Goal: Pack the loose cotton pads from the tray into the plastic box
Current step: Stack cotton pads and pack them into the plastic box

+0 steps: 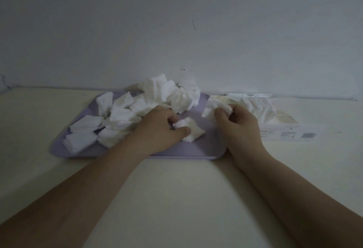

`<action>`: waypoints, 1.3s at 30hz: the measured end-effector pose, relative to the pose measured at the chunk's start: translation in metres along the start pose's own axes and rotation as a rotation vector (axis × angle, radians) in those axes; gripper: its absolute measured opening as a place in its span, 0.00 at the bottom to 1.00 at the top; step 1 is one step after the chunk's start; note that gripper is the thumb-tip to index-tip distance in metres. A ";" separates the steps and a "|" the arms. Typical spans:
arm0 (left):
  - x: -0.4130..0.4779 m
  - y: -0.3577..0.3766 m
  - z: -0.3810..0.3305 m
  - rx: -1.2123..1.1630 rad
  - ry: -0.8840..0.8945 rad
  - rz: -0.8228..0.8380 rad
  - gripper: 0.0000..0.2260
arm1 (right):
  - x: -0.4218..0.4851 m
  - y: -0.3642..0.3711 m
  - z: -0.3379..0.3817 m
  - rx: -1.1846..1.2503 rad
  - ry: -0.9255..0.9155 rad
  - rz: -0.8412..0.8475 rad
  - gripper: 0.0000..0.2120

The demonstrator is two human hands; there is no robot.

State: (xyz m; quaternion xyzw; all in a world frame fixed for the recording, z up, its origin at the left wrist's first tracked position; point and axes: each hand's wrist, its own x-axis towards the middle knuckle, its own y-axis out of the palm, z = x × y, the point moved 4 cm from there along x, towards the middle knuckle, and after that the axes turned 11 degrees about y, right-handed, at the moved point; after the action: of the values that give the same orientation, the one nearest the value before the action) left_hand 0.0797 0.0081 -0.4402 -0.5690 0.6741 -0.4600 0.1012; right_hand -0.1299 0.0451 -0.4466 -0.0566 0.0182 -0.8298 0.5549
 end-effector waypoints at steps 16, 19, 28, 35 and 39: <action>-0.006 0.003 -0.002 -0.262 -0.080 0.086 0.09 | -0.001 0.002 0.000 -0.051 -0.017 0.031 0.03; -0.007 -0.001 0.001 -0.315 -0.102 -0.031 0.07 | -0.001 0.002 0.001 -0.052 -0.023 0.027 0.04; -0.005 -0.006 -0.019 -1.026 -0.138 -0.134 0.05 | -0.001 0.007 0.000 0.019 -0.004 0.161 0.02; -0.008 0.008 -0.019 -0.902 -0.195 -0.089 0.09 | -0.010 0.015 0.007 0.117 0.006 0.353 0.05; -0.009 0.006 -0.021 -0.824 -0.184 -0.095 0.09 | -0.010 0.015 0.007 0.130 0.009 0.395 0.07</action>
State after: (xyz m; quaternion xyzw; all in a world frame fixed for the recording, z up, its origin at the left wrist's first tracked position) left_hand 0.0649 0.0264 -0.4361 -0.6309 0.7628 -0.1036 -0.0963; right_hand -0.1110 0.0490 -0.4415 -0.0121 -0.0220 -0.7047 0.7090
